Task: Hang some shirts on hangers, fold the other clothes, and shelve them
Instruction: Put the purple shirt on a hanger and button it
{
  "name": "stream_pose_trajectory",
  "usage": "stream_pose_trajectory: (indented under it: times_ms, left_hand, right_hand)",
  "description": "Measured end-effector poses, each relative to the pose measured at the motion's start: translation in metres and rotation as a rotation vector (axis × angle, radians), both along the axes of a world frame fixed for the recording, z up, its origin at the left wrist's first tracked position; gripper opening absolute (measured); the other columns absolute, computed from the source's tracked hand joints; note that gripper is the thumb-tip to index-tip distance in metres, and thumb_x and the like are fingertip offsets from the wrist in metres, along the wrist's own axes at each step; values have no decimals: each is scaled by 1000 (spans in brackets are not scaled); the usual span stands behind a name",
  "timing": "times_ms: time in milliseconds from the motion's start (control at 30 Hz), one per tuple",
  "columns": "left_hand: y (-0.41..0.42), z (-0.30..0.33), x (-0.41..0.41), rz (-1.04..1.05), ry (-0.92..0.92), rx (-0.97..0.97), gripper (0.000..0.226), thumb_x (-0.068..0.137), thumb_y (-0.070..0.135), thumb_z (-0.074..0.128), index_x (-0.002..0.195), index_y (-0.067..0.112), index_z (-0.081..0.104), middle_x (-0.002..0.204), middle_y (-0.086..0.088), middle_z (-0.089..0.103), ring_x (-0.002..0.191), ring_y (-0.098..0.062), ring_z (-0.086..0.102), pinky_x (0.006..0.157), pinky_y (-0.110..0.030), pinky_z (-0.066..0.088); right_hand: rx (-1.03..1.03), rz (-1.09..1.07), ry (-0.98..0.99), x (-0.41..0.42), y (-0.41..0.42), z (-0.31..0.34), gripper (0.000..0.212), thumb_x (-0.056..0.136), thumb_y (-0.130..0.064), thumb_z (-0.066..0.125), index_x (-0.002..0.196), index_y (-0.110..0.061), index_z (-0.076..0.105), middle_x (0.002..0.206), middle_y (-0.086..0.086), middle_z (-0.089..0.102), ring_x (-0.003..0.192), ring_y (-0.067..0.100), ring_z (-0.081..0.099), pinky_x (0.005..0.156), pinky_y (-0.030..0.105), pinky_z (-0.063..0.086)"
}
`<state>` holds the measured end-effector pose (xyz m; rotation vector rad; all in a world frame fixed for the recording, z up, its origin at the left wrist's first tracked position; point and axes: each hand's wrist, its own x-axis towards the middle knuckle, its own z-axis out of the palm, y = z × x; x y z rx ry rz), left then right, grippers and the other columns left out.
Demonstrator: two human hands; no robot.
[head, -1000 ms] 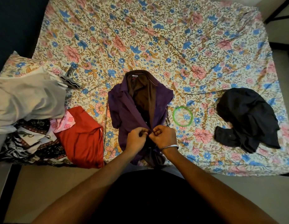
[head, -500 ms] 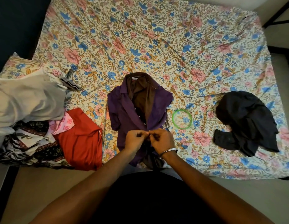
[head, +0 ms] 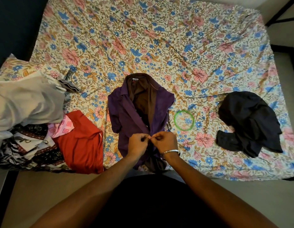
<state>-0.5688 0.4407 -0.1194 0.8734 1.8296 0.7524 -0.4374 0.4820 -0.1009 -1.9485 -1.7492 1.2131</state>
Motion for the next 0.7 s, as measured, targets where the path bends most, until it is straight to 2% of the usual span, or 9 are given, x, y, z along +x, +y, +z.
stream_pose_trajectory:
  times_ms: [67, 133, 233, 333, 467, 533, 600, 700]
  left_hand:
    - [3, 2, 0, -5, 51, 24, 15, 93, 15, 69, 82, 16, 80, 73, 6, 75, 71, -9, 70, 67, -32, 53]
    - [5, -1, -2, -17, 43, 25, 16, 94, 14, 69, 82, 14, 78, 74, 2, 75, 71, -13, 70, 67, -35, 53]
    - [5, -2, -3, -6, -88, 19, 16, 96, 11, 66, 85, 12, 78, 78, -5, 76, 73, -16, 69, 70, -40, 56]
    - [7, 1, -3, 56, -235, -15, 16, 96, 10, 66, 89, 14, 79, 85, -5, 78, 80, -16, 71, 77, -35, 58]
    - [11, 0, -4, 219, -382, -122, 26, 94, 5, 67, 74, 17, 77, 78, -6, 75, 77, -20, 67, 76, -35, 56]
    - [12, 1, -3, 250, -418, -139, 29, 95, 3, 65, 71, 15, 76, 73, -7, 73, 73, -19, 65, 71, -32, 53]
    - [14, 3, -2, 242, -443, -132, 29, 96, 3, 64, 72, 14, 76, 69, -5, 73, 69, -18, 65, 67, -28, 53]
    - [13, -1, -4, 170, -386, -126, 27, 97, 6, 64, 76, 17, 77, 71, -3, 74, 71, -17, 66, 71, -31, 55]
  right_hand:
    - [10, 34, -2, -3, 2, 5, 10, 77, -30, 82, 78, -21, 79, 71, -7, 74, 64, 1, 68, 65, 19, 55]
    - [18, 33, 19, -5, 2, 8, 11, 78, -30, 82, 79, -20, 78, 70, -7, 74, 63, 0, 67, 66, 21, 56]
    - [37, 47, 5, -2, 2, 4, 12, 78, -32, 83, 80, -21, 78, 68, -9, 72, 61, -1, 66, 65, 24, 58]
    - [67, 49, -9, -1, 3, 2, 13, 78, -33, 83, 83, -22, 79, 69, -7, 73, 61, 2, 67, 65, 28, 59]
    - [77, 72, 7, -4, 3, 4, 13, 78, -34, 83, 82, -22, 80, 70, -7, 74, 60, 1, 66, 62, 23, 57]
    - [48, 13, 65, -5, 2, 6, 8, 77, -29, 83, 79, -22, 79, 68, -7, 74, 60, 3, 67, 62, 23, 57]
    - [-47, -147, 208, -7, 2, 7, 4, 80, -17, 81, 77, -17, 78, 67, -1, 74, 60, 11, 70, 65, 32, 60]
    - [-152, -261, 304, -8, 0, 7, 13, 83, -8, 78, 72, -15, 76, 63, 3, 73, 56, 16, 68, 62, 34, 59]
